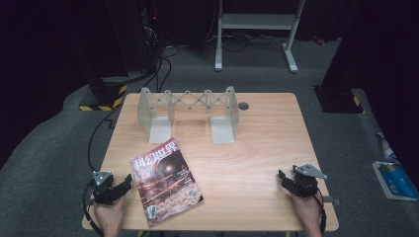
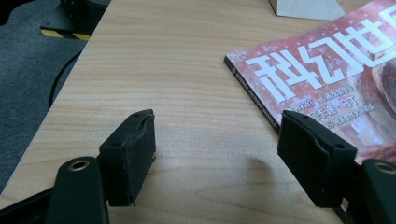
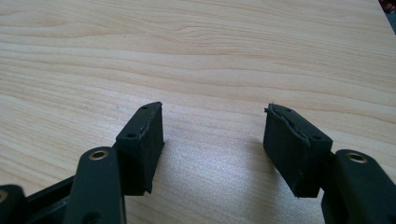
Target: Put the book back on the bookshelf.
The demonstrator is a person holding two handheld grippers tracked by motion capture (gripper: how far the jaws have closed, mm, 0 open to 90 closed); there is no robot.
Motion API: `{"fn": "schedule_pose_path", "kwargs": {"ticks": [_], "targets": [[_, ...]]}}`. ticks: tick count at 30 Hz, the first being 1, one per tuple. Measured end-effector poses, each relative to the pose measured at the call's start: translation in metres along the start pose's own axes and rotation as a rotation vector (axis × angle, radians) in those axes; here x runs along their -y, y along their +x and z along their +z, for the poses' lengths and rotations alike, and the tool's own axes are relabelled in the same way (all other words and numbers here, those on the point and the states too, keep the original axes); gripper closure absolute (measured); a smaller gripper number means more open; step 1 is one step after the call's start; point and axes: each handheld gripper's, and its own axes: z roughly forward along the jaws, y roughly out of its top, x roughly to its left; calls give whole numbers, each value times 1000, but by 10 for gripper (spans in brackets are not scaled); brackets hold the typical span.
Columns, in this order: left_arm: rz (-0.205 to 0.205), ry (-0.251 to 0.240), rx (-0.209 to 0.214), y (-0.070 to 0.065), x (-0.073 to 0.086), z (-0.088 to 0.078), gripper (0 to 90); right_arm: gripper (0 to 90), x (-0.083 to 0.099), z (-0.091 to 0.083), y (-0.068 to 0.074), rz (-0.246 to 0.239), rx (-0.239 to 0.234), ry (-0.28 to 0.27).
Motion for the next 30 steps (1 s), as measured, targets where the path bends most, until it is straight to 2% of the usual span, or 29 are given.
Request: {"fn": "schedule_pose_path", "kwargs": {"ticks": [8, 10, 13, 15, 18, 29, 30], "targets": [[0, -17, 20, -1, 4, -7, 286, 378, 0, 0, 0, -1, -3, 1], [3, -15, 33, -3, 6, -10, 288, 378, 0, 0, 0, -2, -1, -2], [-9, -14, 49, -4, 7, -11, 291, 378, 0, 0, 0, -1, -2, 0], [-29, -12, 75, -6, 8, -14, 290, 378, 0, 0, 0, -2, -2, -2], [-30, -10, 96, -11, 9, -17, 287, 378, 0, 0, 0, -2, -2, -1], [-2, 2, 132, -30, 7, -24, 261, 378, 0, 0, 0, -2, -2, -1], [19, 12, 133, -34, 7, -24, 261, 378, 0, 0, 0, -1, -1, -1]]}}
